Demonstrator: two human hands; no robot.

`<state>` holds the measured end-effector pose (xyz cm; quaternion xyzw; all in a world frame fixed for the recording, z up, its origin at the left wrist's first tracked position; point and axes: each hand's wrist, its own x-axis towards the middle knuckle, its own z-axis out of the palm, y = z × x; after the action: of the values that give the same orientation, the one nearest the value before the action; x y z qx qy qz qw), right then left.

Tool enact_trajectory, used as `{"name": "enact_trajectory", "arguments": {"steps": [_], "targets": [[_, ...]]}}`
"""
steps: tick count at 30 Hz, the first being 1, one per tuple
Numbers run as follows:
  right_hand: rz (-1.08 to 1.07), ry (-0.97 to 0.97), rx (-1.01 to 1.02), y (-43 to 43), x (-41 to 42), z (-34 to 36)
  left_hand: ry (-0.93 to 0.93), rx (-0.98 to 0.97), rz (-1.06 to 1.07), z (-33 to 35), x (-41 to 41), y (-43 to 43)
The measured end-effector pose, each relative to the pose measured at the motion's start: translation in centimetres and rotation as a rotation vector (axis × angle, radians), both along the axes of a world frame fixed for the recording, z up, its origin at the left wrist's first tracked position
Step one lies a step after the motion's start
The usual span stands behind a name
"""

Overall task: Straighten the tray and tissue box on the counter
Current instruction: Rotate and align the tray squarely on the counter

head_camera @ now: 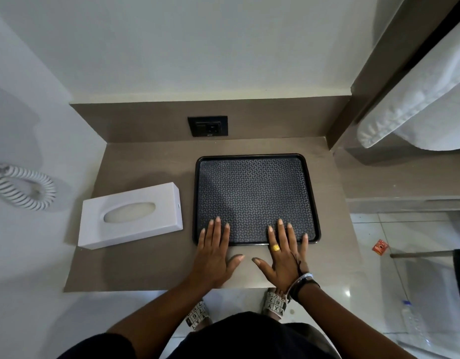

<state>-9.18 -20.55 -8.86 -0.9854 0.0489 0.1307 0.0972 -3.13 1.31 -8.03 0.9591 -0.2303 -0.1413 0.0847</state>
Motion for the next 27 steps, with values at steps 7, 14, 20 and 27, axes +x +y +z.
{"name": "enact_trajectory", "arguments": {"steps": [7, 14, 20, 27], "targets": [[-0.002, -0.016, -0.023, -0.4, 3.7, 0.2, -0.026, -0.019, 0.013, 0.2, 3.7, -0.6], [-0.016, -0.033, 0.003, -0.3, 6.6, 0.4, -0.033, -0.006, 0.010, 0.0, 7.0, -0.9], [-0.021, -0.038, 0.020, -0.7, 7.8, 0.7, -0.023, 0.017, 0.008, 0.0, 7.9, -1.0], [-0.004, -0.048, 0.019, -1.0, 8.2, 0.7, -0.027, -0.020, -0.010, 0.3, 8.0, -0.7]]}}
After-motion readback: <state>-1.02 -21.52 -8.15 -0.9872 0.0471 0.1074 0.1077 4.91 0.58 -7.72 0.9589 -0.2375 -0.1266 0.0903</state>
